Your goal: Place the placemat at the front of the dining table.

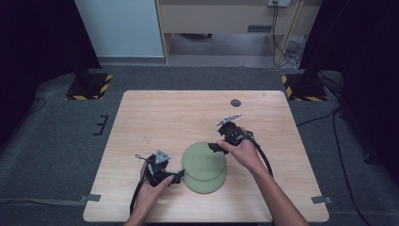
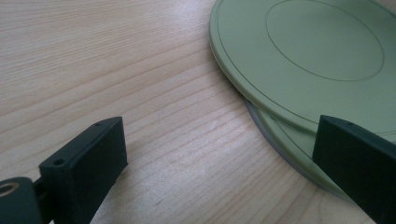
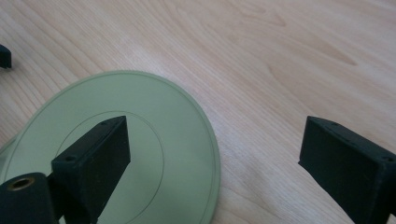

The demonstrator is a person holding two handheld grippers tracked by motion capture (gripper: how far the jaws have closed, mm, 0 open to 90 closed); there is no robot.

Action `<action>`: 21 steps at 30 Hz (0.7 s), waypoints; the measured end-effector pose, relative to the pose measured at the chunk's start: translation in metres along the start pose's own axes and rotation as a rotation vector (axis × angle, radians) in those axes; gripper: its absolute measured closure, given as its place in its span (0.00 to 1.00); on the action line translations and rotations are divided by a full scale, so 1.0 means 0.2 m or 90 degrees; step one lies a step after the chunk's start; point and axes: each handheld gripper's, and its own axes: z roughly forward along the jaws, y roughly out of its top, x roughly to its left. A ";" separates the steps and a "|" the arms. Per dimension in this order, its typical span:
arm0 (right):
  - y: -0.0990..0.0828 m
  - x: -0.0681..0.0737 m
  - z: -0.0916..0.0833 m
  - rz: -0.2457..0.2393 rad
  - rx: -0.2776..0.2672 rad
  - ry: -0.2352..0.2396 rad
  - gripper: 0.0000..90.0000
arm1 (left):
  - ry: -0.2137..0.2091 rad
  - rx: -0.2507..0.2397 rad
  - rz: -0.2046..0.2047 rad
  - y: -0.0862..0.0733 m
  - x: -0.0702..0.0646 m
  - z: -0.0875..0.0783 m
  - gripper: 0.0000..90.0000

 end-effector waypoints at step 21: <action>-0.07 0.02 0.23 0.018 0.049 0.098 0.17 | -0.020 0.015 0.036 -0.01 -0.08 0.01 0.03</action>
